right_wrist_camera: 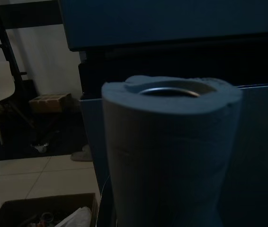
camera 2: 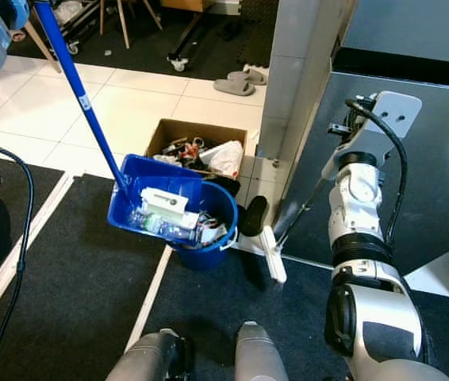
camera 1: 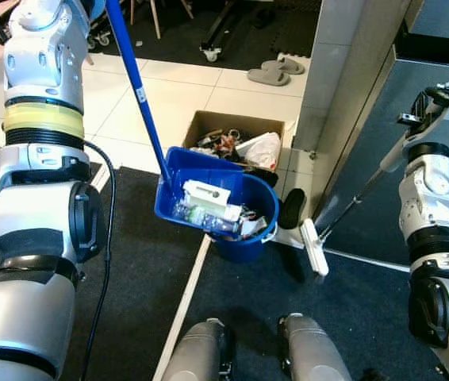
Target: Sweep floor
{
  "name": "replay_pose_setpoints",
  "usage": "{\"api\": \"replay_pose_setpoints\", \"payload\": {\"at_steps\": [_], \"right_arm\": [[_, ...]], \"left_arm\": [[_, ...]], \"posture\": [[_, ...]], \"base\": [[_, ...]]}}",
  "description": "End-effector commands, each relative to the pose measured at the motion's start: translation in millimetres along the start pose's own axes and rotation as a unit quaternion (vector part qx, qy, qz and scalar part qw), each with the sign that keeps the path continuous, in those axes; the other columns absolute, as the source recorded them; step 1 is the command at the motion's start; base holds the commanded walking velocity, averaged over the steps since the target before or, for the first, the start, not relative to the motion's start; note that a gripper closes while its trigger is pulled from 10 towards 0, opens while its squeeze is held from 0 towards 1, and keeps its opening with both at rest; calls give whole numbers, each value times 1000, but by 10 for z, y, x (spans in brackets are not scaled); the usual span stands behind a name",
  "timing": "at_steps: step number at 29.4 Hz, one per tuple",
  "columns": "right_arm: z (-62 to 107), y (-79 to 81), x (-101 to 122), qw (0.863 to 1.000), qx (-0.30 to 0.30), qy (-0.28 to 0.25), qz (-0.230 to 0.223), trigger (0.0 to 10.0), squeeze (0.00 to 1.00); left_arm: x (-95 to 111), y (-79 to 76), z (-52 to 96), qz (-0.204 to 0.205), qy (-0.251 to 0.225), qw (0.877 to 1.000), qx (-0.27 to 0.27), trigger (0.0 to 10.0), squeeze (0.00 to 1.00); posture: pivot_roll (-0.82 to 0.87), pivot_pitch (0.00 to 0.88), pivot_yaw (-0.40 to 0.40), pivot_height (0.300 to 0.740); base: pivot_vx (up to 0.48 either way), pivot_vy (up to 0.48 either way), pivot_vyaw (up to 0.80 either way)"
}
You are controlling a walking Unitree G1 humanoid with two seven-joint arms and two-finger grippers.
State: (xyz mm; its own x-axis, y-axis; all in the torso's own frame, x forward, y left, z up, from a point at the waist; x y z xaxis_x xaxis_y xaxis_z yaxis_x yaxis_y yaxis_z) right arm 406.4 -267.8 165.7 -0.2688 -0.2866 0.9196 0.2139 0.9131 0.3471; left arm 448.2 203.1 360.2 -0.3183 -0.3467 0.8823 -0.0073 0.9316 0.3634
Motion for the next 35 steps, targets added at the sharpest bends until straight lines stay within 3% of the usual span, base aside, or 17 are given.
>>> {"api": "replay_pose_setpoints", "payload": {"at_steps": [1, 4, 7, 10, 20, 29, 35], "right_arm": [[-23, 37, 100, 1000, 6, -22, -3, 10000, 0], [-25, 39, 101, 1000, 7, -22, -3, 10000, 0], [-26, 40, 101, 1000, 7, -22, -3, 10000, 0], [-28, 45, 101, 1000, 7, -21, -4, 10000, 0], [-31, 40, 112, 1000, 7, -23, -3, 10000, 0], [-41, 58, 113, 1000, 10, -22, -3, 10000, 0], [-27, 26, 122, 1000, 5, -26, -3, 10000, 0]], "left_arm": [[83, 97, 16, -27, -19, 999, 12, 10000, 0], [85, 92, 16, -59, -20, 998, 8, 10000, 0], [86, 90, 16, -64, -20, 998, 7, 10000, 0], [88, 69, 17, -111, -23, 994, -1, 10000, 0], [127, 55, 10, -153, -33, 988, -6, 10000, 0], [153, -57, -33, -141, -41, 989, -19, 10000, 0], [366, -294, -100, -108, -75, 990, -47, 10000, 0]], "posture": [[-31, 0, 57, 740], [-30, 0, 57, 740], [-30, 0, 57, 740], [-29, 0, 57, 740], [-29, 0, 57, 740], [-29, 0, 54, 740], [-43, 0, 67, 740]], "base": [[0, 0, 0], [0, 0, 0], [0, 0, 0], [0, 0, 0], [0, 0, 0], [0, 0, 0], [0, 0, 0]]}}
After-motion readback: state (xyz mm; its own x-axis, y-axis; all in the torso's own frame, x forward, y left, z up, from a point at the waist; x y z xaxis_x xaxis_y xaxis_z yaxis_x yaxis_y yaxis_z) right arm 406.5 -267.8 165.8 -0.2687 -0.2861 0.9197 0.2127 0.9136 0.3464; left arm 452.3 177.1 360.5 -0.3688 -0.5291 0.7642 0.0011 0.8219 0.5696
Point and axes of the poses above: a point about 5 cm out from each wrist's last joint towards the gripper, its own z axis pointing back from the gripper into the wrist, its own x axis along the axis of the wrist's last joint, y = z × x, the point moved 5 cm from there along -z, pointing out of the wrist towards the gripper, and after that the axes turned 15 degrees about -z, right-handed, at the moved point
